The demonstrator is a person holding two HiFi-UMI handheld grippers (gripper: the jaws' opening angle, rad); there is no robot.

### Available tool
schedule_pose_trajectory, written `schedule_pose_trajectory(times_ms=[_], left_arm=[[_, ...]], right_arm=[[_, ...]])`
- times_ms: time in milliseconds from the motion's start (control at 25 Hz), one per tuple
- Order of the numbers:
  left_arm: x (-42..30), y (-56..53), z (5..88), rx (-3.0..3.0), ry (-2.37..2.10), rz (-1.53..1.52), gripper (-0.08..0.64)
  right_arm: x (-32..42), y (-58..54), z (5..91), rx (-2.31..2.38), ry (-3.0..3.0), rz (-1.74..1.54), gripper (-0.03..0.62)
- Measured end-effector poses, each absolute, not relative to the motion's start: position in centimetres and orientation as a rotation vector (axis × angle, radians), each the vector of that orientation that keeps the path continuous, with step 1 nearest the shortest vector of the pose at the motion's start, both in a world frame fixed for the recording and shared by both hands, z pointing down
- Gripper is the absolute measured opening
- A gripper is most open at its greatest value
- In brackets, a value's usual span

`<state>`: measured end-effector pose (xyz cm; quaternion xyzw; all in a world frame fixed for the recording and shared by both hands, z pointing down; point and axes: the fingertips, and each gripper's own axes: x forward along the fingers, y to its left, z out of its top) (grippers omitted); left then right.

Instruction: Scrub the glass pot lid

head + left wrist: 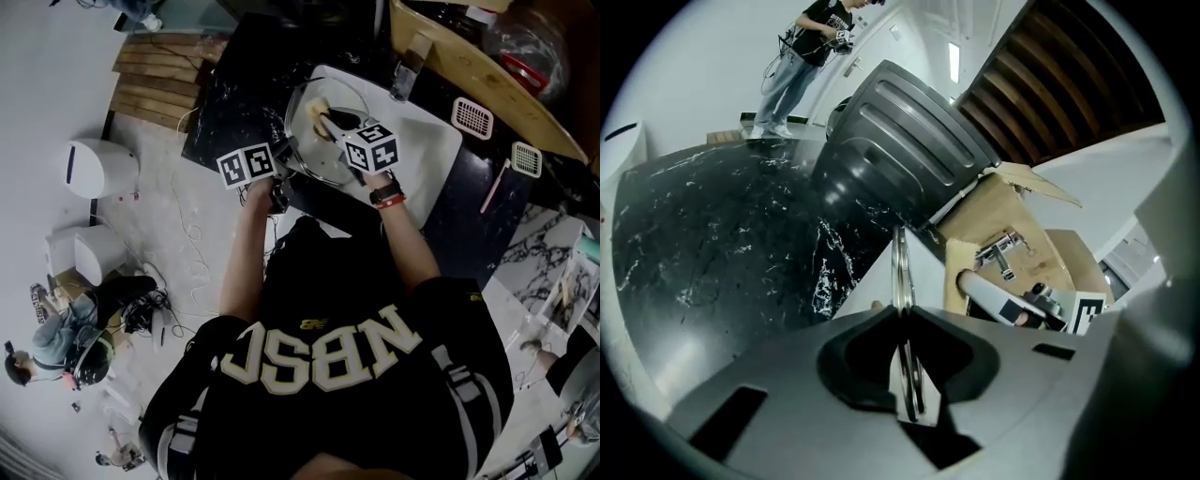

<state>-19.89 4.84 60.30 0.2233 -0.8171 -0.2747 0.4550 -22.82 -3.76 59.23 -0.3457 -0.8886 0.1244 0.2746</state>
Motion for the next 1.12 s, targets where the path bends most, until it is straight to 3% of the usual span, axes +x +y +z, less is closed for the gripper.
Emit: schedule_pose_trajectory(times_ms=[480,1120], left_arm=[[-19.7,4.8,60.4,0.561,-1.981,-0.691,0.060],[-19.5,5.1,60.5,0.548,-1.986,-0.683,0.060]], right_arm=[[-24.8,1.8,61.5,-1.116,-2.400,-0.307,0.051],[-31.1,-1.6,65.5,-0.854,-2.389,-0.589,0.043]])
